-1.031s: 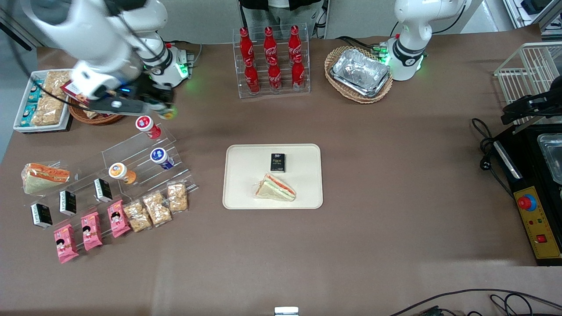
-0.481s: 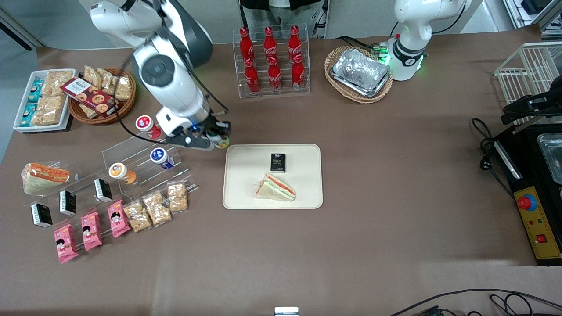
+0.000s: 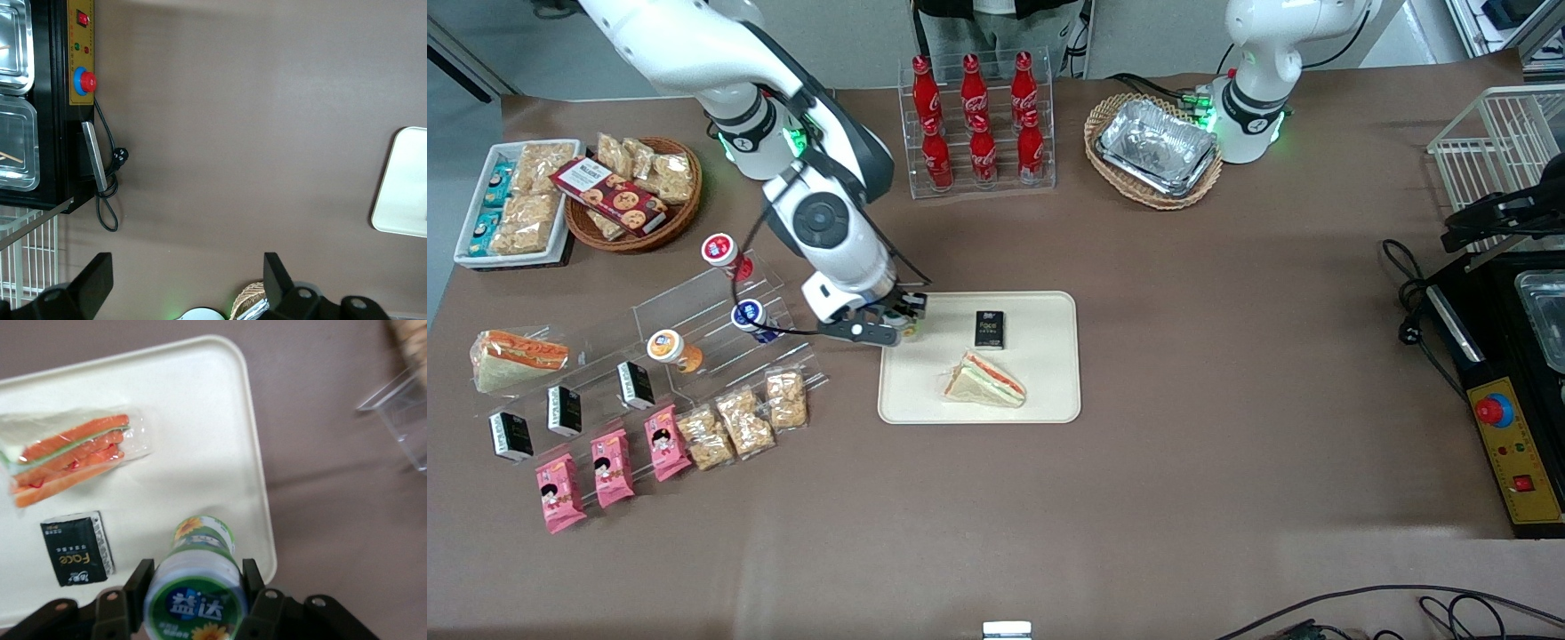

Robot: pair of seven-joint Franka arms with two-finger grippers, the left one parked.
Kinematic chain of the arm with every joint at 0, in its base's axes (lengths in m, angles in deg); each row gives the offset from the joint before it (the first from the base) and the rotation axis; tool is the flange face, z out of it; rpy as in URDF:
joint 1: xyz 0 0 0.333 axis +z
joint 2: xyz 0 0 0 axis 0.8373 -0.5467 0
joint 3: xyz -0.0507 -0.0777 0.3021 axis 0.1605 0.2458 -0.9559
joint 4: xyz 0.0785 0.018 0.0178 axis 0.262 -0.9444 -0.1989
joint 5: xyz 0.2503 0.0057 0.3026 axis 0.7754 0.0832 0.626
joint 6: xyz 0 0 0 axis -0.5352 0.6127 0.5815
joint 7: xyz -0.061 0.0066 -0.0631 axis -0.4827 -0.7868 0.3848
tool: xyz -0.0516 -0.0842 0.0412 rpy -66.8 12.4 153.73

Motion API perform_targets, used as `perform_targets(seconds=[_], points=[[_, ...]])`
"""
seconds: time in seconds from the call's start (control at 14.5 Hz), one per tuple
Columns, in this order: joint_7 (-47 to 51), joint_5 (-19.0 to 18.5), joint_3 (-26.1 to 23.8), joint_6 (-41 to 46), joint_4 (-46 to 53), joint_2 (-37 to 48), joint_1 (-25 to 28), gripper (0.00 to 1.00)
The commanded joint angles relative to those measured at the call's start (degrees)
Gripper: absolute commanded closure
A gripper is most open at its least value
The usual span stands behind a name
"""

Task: Place green gum on tray
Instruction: 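Lower the held green gum bottle onto the tray beside the black card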

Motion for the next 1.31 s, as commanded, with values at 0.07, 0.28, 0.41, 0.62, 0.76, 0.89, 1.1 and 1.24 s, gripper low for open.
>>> perform_targets(seconds=[0.07,0.28,0.41,0.62,0.76,0.89,1.1,1.24], points=[[3.3,-3.9,0.0,-3.0,1.2,-4.8,0.6,0.87],[3.3,-3.9,0.1,-5.0,1.2,-6.9,0.7,0.87],[3.4,-3.9,0.1,-5.4,1.2,-7.5,0.7,0.87],[3.4,-4.0,0.2,-5.8,1.2,-8.3,0.7,0.86],[3.6,-4.0,0.2,-5.9,1.1,-8.4,0.7,0.86],[3.6,-4.1,0.2,-6.1,1.1,-8.8,0.7,0.84],[4.7,-4.1,0.2,-6.5,1.1,-9.1,0.8,0.73],[5.6,-4.2,0.2,-6.6,1.1,-9.5,1.0,0.63]])
